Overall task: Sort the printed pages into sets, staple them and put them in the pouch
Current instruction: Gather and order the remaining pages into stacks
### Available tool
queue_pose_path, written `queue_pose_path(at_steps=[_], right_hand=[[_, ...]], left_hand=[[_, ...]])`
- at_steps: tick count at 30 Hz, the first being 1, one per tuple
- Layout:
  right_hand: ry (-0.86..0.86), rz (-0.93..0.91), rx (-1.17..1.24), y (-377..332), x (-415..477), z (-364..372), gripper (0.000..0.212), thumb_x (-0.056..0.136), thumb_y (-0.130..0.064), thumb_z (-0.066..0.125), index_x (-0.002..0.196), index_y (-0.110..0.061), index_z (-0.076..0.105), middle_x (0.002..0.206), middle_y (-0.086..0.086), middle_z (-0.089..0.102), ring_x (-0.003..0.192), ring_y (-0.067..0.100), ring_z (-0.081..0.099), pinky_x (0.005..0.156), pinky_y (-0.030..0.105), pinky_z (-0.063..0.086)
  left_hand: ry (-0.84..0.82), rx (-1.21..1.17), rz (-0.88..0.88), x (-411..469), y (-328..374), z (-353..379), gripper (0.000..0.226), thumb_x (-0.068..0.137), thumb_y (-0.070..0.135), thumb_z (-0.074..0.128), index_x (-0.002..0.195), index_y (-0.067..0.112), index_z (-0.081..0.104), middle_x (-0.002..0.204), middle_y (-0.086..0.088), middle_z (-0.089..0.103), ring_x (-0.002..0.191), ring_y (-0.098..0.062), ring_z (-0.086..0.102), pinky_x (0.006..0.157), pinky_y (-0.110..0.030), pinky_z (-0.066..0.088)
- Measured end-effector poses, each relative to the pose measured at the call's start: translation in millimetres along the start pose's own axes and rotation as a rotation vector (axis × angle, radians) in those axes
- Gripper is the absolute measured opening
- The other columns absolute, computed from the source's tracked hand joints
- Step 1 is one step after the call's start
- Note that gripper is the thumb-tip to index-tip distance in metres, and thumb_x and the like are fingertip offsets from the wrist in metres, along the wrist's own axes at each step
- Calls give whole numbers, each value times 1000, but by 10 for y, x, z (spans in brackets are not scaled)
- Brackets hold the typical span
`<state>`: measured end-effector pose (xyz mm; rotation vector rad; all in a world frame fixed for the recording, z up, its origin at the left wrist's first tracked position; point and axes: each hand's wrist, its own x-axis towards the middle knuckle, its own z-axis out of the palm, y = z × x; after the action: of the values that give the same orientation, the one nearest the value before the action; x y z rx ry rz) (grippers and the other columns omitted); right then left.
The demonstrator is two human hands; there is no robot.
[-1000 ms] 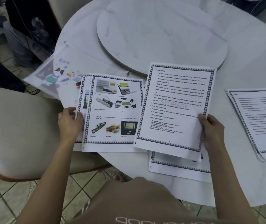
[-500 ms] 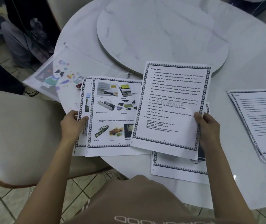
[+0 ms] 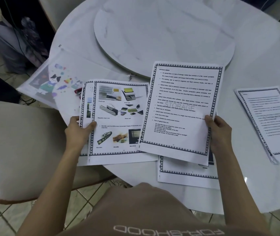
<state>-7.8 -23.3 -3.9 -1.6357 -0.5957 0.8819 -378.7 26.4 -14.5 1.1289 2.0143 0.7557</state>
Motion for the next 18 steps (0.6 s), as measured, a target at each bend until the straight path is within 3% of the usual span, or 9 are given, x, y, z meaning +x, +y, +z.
queue_pose_path(at_steps=[8,12,15,18], right_hand=[[45,-24,30,-25,31,-190,16,88,-14,60,72,-15,59,59,-15,60,55,-2,54,58,11,49],[68,-12,60,-4,69,-374,11,88,-15,62,77,-18,63,64,-14,66,61,1,59,65,14,53],[88,7,61,5,110,-588,21,83,-22,67,67,-18,54,63,-3,54,57,6,52,61,17,49],[111,21,52,18,148,-794,20,80,-25,69,67,-19,55,61,-8,58,59,4,53,62,15,51]], left_hand=[[12,89,68,-11,0,3,35,89,16,60,119,0,56,119,-19,62,109,-34,56,94,-36,42],[120,59,100,-19,-6,-66,32,92,14,54,121,2,53,114,-21,62,105,-33,58,87,-30,41],[242,43,152,-32,23,-105,31,91,10,52,120,2,53,114,-18,62,97,-25,59,84,-24,40],[258,23,215,-113,126,-61,29,90,7,51,118,3,55,115,-16,63,90,-15,54,82,-23,40]])
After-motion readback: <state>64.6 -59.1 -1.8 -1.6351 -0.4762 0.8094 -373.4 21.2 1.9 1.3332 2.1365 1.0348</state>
